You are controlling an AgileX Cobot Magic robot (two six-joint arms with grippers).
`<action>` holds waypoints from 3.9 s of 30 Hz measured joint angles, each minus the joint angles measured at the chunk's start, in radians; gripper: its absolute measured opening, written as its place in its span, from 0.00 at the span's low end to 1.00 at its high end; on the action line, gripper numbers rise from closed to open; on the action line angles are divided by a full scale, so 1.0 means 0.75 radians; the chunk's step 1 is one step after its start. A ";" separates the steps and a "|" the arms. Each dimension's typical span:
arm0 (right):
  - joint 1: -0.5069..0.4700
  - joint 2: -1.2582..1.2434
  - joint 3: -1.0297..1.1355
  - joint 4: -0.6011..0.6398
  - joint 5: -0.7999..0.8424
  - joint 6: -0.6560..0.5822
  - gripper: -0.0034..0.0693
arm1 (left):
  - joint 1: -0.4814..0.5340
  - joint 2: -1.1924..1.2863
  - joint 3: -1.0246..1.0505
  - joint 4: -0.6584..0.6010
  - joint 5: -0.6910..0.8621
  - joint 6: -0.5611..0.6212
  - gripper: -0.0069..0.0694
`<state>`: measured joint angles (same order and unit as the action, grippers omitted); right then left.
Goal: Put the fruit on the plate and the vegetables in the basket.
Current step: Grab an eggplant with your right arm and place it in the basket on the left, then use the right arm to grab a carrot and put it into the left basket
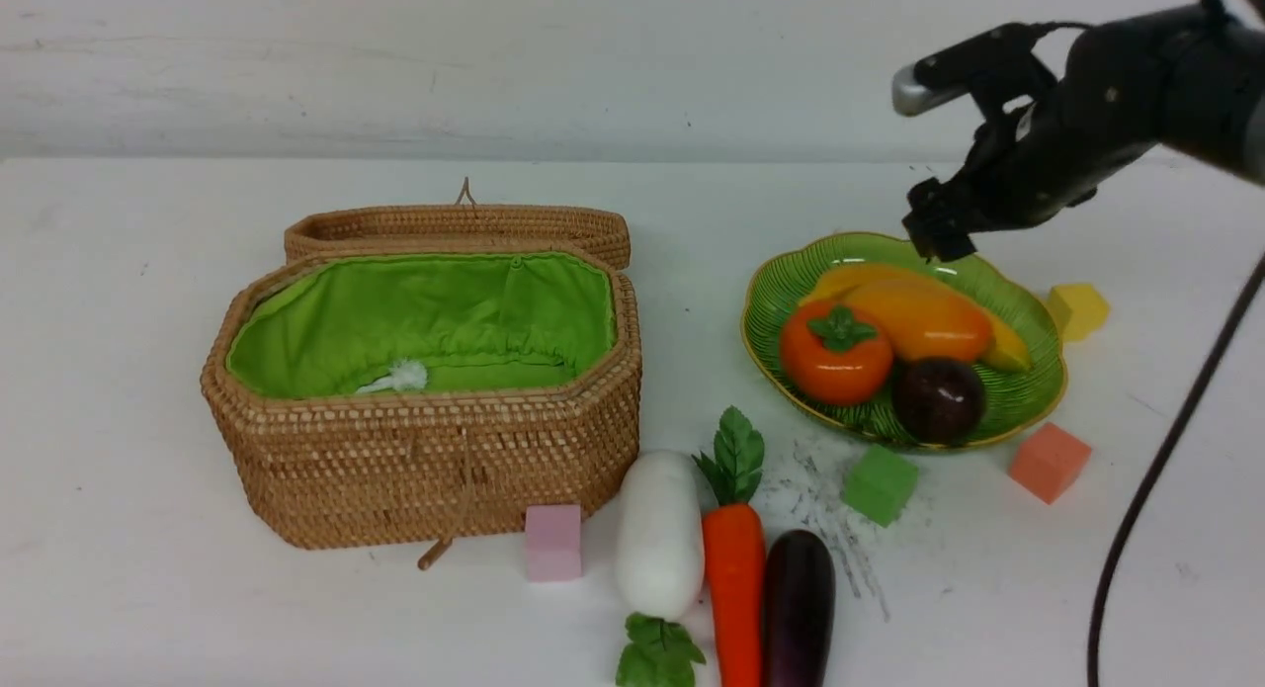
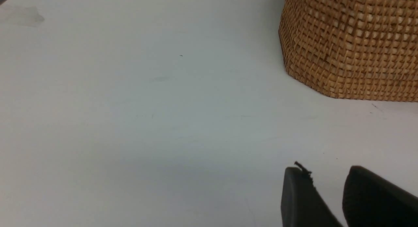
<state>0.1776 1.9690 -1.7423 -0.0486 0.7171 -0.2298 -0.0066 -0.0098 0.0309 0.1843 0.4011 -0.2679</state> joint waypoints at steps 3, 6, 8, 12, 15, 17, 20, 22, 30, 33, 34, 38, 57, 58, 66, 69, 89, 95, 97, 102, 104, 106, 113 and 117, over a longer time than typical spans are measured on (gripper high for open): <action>0.022 -0.075 0.000 0.033 0.138 -0.003 0.91 | 0.000 0.000 0.000 0.000 0.000 0.000 0.36; 0.086 -0.213 -0.003 0.123 0.456 -0.010 0.84 | 0.000 0.000 0.000 0.000 0.000 0.000 0.36; 0.130 -0.281 0.015 0.250 0.620 0.051 0.81 | 0.000 0.000 0.000 0.000 0.000 0.000 0.36; 0.240 -0.363 0.217 0.452 0.671 0.291 0.79 | 0.000 0.000 0.000 0.000 0.000 0.000 0.36; 0.354 -0.370 0.382 0.475 0.607 0.400 0.79 | 0.000 0.000 0.000 0.000 0.000 0.000 0.36; 0.439 -0.367 0.473 0.445 0.524 0.463 0.79 | 0.000 0.000 0.000 0.000 0.000 0.000 0.36; 0.524 -0.349 0.532 0.371 0.418 0.570 0.79 | 0.000 0.000 0.000 0.000 0.000 0.000 0.36; 0.575 -0.314 0.580 0.277 0.329 0.772 0.79 | 0.000 0.000 0.000 0.000 0.000 0.000 0.36; 0.593 -0.131 0.648 0.119 0.223 1.150 0.76 | 0.000 0.000 0.000 0.000 0.000 0.000 0.37; 0.593 -0.082 0.650 0.145 0.207 1.129 0.68 | 0.000 0.000 0.000 0.000 0.000 0.000 0.38; 0.593 -0.074 0.650 0.163 0.206 1.102 0.64 | 0.000 0.000 0.000 0.000 0.000 0.000 0.38; 0.593 -0.088 0.650 0.195 0.208 0.972 0.61 | 0.000 0.000 0.000 0.000 0.000 0.000 0.38; 0.622 -0.298 0.056 0.154 -0.480 -0.025 0.61 | 0.000 0.000 0.000 0.000 0.001 0.000 0.39; 0.637 -0.242 0.053 0.188 -0.601 -0.157 0.61 | 0.000 0.000 0.000 0.000 0.001 0.000 0.40; 0.719 0.100 -0.108 0.400 -0.573 -0.527 0.61 | 0.000 0.000 0.000 0.000 0.001 0.000 0.40; 0.725 0.197 -0.244 0.465 -0.369 -0.537 0.61 | 0.000 0.000 0.000 0.000 0.001 0.000 0.40; 0.726 0.298 -0.413 0.406 -0.135 -0.310 0.67 | 0.000 0.000 0.000 0.000 0.001 0.000 0.40; 0.726 0.247 -0.413 0.272 0.022 -0.220 0.96 | 0.000 0.000 0.000 0.000 0.001 0.000 0.40; 0.726 0.197 -0.413 0.255 0.110 -0.193 0.98 | 0.000 0.000 0.000 0.000 0.001 0.000 0.40; 0.697 0.046 -0.366 0.269 0.328 0.027 0.93 | 0.000 0.000 0.000 0.001 0.001 0.000 0.40; 0.670 -0.042 -0.268 0.269 0.390 0.119 0.87 | 0.000 0.000 0.000 0.001 0.001 0.000 0.40; 0.645 -0.106 -0.125 0.269 0.408 0.234 0.82 | 0.000 0.000 0.000 0.001 0.001 0.000 0.40; 0.616 -0.131 0.314 0.276 0.390 0.673 0.75 | 0.000 0.000 0.000 0.001 0.001 0.000 0.40; 0.626 -0.042 0.400 0.276 0.308 0.716 0.75 | 0.000 0.000 0.000 0.001 0.001 0.000 0.40</action>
<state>0.6471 1.9375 -1.4420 0.1585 0.9482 0.3071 -0.0066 -0.0098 0.0309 0.1852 0.4021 -0.2679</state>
